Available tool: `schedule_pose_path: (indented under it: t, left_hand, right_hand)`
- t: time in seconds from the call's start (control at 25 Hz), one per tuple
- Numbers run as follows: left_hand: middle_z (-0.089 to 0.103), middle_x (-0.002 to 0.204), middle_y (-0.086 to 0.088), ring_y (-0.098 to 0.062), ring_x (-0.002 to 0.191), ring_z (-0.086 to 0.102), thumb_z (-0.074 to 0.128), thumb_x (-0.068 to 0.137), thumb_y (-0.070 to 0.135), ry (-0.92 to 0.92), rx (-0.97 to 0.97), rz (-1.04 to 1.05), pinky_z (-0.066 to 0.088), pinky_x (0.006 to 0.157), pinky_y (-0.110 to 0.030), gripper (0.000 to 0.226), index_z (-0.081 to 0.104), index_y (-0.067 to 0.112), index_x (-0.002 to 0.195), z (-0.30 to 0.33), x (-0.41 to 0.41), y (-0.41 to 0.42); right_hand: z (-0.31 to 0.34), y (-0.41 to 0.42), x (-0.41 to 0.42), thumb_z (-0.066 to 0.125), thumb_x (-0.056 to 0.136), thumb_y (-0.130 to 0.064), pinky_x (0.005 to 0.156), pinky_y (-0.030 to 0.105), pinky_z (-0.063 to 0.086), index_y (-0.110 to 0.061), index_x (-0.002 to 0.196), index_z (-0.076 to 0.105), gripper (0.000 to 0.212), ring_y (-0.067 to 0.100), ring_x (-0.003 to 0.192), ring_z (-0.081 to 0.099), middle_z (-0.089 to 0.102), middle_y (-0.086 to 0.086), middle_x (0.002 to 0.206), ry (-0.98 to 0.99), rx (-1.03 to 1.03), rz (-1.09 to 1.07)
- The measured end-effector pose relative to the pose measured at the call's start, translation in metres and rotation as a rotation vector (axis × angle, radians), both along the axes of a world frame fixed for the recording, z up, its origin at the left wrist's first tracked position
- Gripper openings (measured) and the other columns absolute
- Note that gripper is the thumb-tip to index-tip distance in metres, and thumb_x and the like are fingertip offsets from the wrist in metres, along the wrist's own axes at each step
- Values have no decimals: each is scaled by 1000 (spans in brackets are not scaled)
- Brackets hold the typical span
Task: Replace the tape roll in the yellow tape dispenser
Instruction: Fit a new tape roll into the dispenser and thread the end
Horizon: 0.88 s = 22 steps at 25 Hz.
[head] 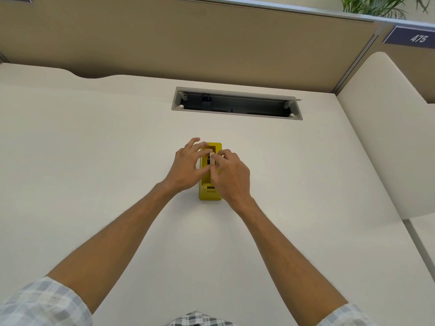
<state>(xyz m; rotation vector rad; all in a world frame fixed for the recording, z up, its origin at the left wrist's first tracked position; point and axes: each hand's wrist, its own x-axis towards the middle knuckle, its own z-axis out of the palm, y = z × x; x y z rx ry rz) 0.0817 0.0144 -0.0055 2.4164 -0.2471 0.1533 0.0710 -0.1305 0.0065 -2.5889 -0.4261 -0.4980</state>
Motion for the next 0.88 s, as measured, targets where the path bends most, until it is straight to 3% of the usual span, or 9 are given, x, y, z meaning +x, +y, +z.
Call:
schedule_pose_path:
  t: [0.16,0.36,0.56,0.76,0.88]
  left_hand:
    - [58,133,3,-14,138,33,64,86,31,-51,-167,18,33,110,-48,37,62,19,121,2,-1,-2]
    - [41,148,2,-17,144,19,51,95,37,13,47,22,23,110,-51,39,56,21,130,0,5,-1]
    - [44,146,2,-17,144,19,64,87,34,2,-7,25,22,111,-50,42,56,21,126,4,4,-4]
    - [35,151,0,-19,146,12,49,95,39,63,92,23,19,113,-54,43,53,18,132,2,7,-6]
    - [37,150,0,-18,146,14,56,91,37,29,53,24,20,113,-52,38,57,19,125,1,4,-7]
  right_hand:
    - [-1,0,-1,59,86,-15,51,30,49,-15,98,70,17,21,76,61,66,2,95,11,-19,1]
    - [0,-1,-3,61,85,-14,50,28,45,-14,96,71,15,22,76,62,68,4,95,-2,0,-5]
    - [0,-2,-3,61,84,-14,51,29,46,-14,99,71,18,22,77,62,68,4,96,7,-26,-4]
    - [0,-3,-3,60,85,-13,51,30,48,-14,98,71,18,23,76,62,67,4,95,8,-6,-4]
    - [0,-3,-3,60,86,-14,51,30,47,-15,101,71,19,22,77,62,67,4,95,13,-23,-3]
